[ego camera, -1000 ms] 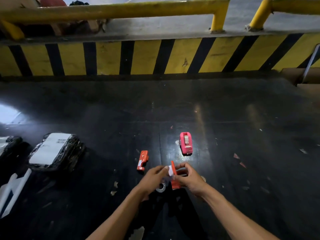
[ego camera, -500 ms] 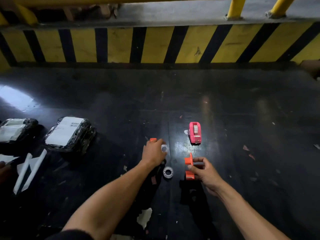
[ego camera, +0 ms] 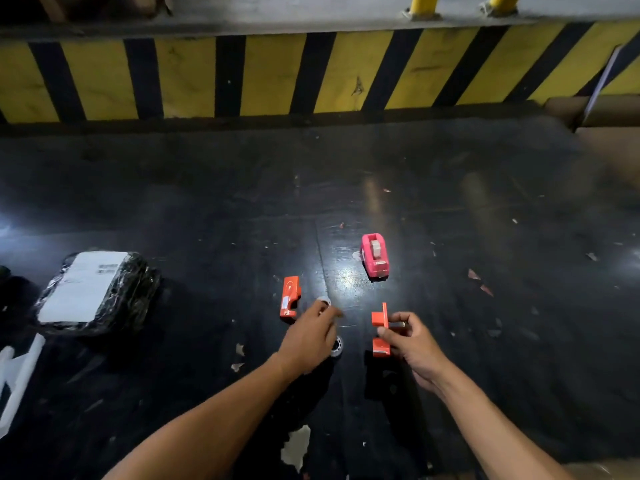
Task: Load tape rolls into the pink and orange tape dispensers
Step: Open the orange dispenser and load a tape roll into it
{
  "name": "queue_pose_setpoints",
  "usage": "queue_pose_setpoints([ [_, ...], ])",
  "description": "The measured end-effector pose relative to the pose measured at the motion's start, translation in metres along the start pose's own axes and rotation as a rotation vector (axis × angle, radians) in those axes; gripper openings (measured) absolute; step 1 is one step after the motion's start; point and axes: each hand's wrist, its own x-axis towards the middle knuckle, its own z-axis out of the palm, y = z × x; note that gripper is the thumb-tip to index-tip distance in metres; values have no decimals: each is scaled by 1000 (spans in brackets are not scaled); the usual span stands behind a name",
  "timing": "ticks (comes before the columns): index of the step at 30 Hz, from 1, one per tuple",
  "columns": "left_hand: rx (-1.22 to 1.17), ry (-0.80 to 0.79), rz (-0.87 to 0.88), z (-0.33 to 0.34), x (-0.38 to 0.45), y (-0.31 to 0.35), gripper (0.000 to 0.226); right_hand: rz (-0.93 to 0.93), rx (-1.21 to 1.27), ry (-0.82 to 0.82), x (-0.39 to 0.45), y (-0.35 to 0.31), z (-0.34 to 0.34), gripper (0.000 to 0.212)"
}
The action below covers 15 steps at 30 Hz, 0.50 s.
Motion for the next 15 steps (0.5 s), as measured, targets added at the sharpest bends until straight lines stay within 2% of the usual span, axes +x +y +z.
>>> queue_pose_setpoints([
  [3, -18, -144, -91, 11, -24, -1, 49, -1, 3, -5, 6, -4, 5, 26],
  [5, 16, -167, -146, 19, -27, -2, 58, -1, -9, -17, 11, -10, 8, 26],
  [12, -12, -1, -171, 37, -15, -5, 24, -22, -64, -119, 23, -16, 11, 24],
  [15, -96, 29, -196, 37, -14, -5, 27, -8, -52, -140, 27, -10, 11, 26],
])
